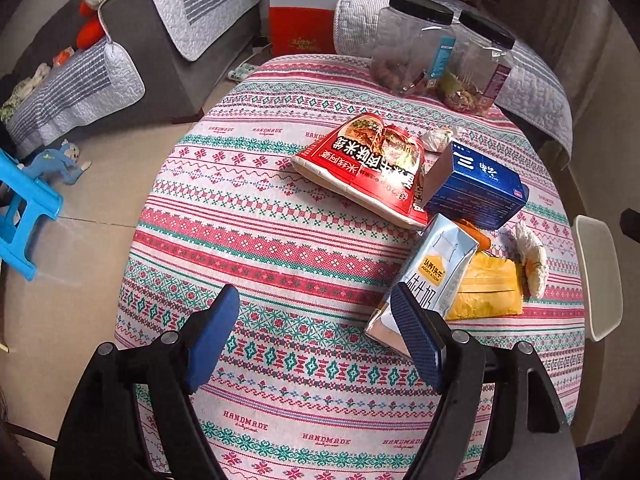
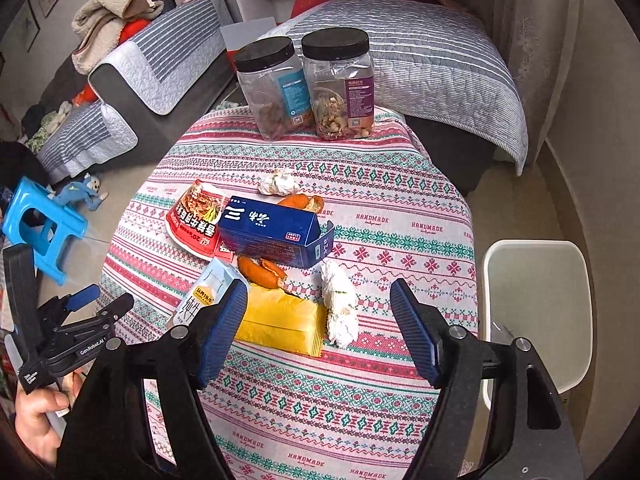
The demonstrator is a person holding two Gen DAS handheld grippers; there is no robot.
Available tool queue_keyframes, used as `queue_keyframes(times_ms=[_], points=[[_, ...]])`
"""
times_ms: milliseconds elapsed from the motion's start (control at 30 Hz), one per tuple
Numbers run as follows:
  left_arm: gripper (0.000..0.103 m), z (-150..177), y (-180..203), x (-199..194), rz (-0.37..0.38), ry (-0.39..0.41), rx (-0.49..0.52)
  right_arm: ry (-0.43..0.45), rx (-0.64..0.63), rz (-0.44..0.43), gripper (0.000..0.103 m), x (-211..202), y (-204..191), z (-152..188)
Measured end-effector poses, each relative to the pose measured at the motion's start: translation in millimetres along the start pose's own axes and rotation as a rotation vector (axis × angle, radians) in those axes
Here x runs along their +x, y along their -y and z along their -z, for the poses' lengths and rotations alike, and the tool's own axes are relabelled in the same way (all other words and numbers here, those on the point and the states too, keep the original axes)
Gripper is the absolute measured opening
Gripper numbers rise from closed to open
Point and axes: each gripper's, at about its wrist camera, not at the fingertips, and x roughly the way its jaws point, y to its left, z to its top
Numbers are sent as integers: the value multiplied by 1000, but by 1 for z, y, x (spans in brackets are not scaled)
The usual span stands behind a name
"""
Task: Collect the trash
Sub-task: 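Return both tools to the table toward milk carton and tissue bundle, then grasp milk carton with left tool while right tool grasps white tissue bundle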
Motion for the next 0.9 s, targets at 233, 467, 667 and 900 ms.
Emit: queue_keyframes(times_ms=[233,467,667,900], points=[[80,2,33,27,42,-48,108,-68,9,26,71,36,0,6],[81,3,53,46,71,-80,155,-133,33,63,71,68,10,14],[81,0,68,58,100,-119,177,-171,52,69,71,89,16,16],[81,-2,76,71,94,-140,186,-200,43,76,71,106,15,19]])
